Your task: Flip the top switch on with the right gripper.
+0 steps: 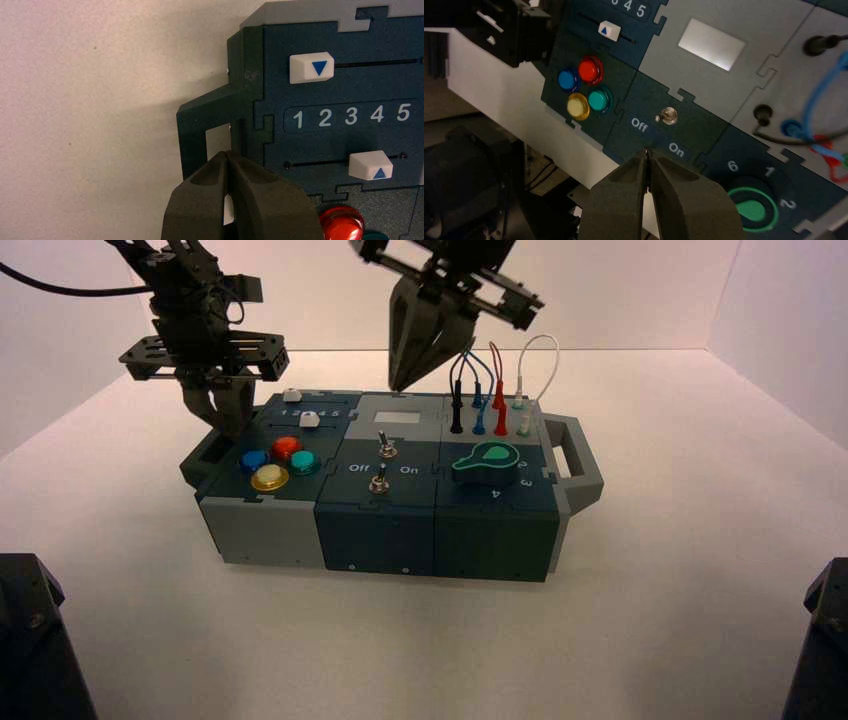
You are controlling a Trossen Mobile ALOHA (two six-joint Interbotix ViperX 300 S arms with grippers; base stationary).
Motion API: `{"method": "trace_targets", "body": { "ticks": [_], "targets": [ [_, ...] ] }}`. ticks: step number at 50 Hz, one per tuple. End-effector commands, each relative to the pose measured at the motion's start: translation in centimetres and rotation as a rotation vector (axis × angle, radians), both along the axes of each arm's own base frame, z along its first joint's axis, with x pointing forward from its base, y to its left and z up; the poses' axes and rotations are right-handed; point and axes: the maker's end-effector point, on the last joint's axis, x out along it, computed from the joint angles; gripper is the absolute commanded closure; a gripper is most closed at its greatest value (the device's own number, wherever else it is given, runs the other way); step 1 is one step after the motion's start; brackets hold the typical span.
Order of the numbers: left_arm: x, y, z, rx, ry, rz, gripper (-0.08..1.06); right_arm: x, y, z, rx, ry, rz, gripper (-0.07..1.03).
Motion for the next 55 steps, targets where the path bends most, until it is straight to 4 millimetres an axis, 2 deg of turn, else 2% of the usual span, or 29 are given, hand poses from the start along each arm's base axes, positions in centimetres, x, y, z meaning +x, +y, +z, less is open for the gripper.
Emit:
{"method": "trace_targets", "body": {
  "ticks": [1,11,20,37,55],
  "targets": [
    [-0.8,0.6,-2.0,0.025,0.053,-0.019,1.00,0.2,3.0,1.7,0.031,-0.033,0.022,0.98],
    [-1.0,0.5,-2.0,0.026,0.053,-0.028,1.00,0.3,4.9,1.1,-0.028,-0.040,0.043,0.98],
    [-1.2,0.2,-2.0,0.027,0.054,-0.040,1.00,0.4,4.9,0.0,-0.097,-0.024,0.024,0.98],
    [-1.1,0.1,-2.0,0.026,0.053,-0.044,1.00,0.3,4.3,-0.9,-0.146,0.010,-0.030,0.98],
    [-1.3,0.0,-2.0,0.028,0.056,-0.052,1.00,0.7,5.6,-1.9,-0.171,0.020,-0.066,0.98]
  ]
}}
